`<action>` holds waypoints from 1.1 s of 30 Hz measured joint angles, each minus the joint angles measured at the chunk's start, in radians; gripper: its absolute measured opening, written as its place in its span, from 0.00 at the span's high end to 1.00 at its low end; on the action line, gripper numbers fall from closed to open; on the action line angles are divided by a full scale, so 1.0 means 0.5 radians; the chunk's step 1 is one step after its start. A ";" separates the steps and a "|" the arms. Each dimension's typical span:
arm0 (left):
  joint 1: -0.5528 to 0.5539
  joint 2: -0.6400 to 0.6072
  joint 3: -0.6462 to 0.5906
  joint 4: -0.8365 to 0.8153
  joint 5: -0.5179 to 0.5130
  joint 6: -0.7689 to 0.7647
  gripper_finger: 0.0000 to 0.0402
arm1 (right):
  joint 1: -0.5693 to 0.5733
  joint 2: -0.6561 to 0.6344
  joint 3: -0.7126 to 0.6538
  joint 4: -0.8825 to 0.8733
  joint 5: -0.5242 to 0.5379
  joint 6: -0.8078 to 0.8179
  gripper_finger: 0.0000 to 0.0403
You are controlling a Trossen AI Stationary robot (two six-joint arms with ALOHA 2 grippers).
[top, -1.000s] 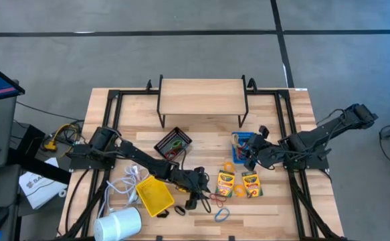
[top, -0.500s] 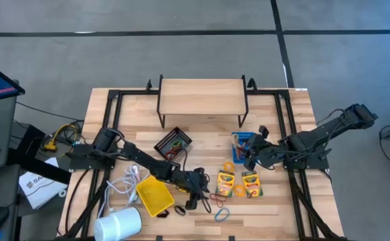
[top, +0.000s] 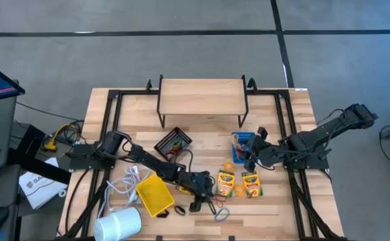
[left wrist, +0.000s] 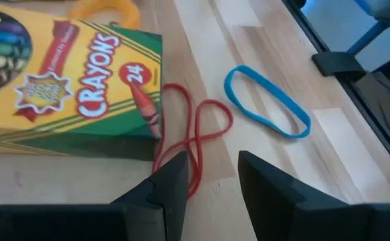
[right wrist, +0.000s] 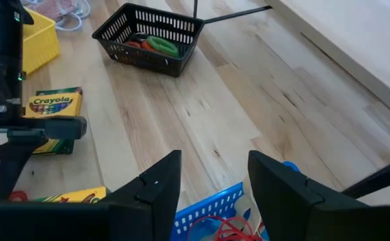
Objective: Pick & Place Office Desk Supplies
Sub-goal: Put the red rubber band into the blue bin
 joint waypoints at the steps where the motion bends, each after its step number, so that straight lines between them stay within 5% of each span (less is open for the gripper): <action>1: 0.000 -0.002 -0.001 -0.014 0.000 0.000 0.68 | 0.000 0.000 0.000 0.001 0.000 0.000 0.58; 33: 0.011 -0.010 0.000 -0.040 -0.001 0.052 0.68 | 0.006 0.000 0.000 0.007 -0.006 0.031 0.58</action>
